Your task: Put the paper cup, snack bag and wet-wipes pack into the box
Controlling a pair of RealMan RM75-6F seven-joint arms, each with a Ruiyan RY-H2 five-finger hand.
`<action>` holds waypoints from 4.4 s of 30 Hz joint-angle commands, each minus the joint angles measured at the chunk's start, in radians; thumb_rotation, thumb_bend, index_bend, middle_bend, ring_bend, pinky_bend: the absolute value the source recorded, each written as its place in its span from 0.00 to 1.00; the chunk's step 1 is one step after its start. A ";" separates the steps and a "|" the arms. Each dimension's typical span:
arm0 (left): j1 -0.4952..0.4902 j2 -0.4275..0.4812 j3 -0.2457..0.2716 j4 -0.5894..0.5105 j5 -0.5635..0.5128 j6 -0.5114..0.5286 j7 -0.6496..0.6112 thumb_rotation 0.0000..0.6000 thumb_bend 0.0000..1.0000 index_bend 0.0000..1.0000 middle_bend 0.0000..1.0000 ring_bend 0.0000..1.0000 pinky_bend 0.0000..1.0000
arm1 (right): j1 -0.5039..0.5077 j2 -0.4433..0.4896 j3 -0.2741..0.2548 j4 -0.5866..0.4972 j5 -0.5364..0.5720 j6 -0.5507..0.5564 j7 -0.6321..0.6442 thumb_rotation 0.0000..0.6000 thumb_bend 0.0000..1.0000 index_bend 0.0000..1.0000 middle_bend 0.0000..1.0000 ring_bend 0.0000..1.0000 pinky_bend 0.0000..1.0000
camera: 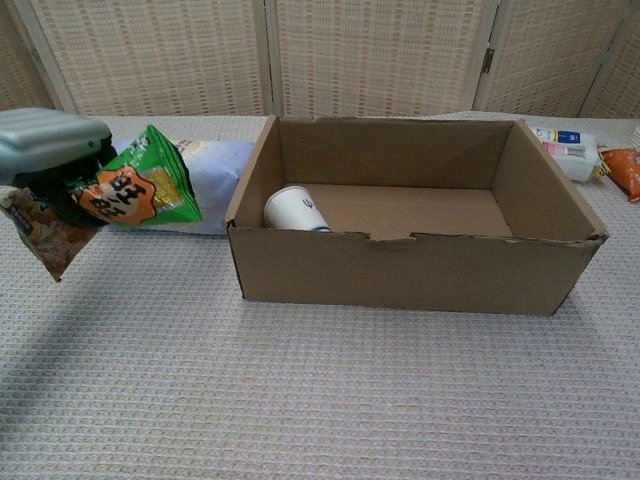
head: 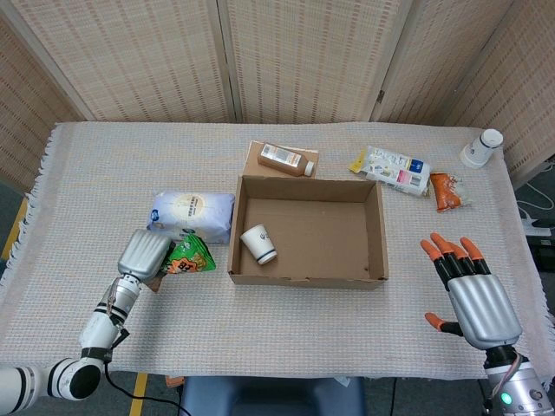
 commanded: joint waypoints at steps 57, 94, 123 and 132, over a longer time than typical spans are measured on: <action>-0.460 -0.291 -0.258 0.029 -0.192 0.079 0.266 1.00 0.16 0.00 0.00 0.00 0.13 | 0.007 0.015 -0.002 0.000 0.005 -0.016 0.020 1.00 0.08 0.07 0.00 0.00 0.00; -0.336 0.186 -0.044 0.010 -0.422 -0.285 0.148 1.00 0.15 0.00 0.00 0.00 0.18 | 0.003 0.010 -0.004 0.000 0.004 -0.009 0.008 1.00 0.08 0.07 0.00 0.00 0.00; -0.463 -0.074 0.083 0.476 -0.577 -0.478 0.082 1.00 0.14 0.00 0.00 0.00 0.17 | 0.047 0.015 0.016 0.000 0.117 -0.049 0.015 1.00 0.08 0.07 0.00 0.00 0.00; -0.450 -0.113 0.100 0.546 -0.538 -0.518 0.019 1.00 0.14 0.00 0.00 0.00 0.17 | 0.062 -0.001 0.019 0.000 0.155 -0.050 -0.015 1.00 0.08 0.07 0.00 0.00 0.00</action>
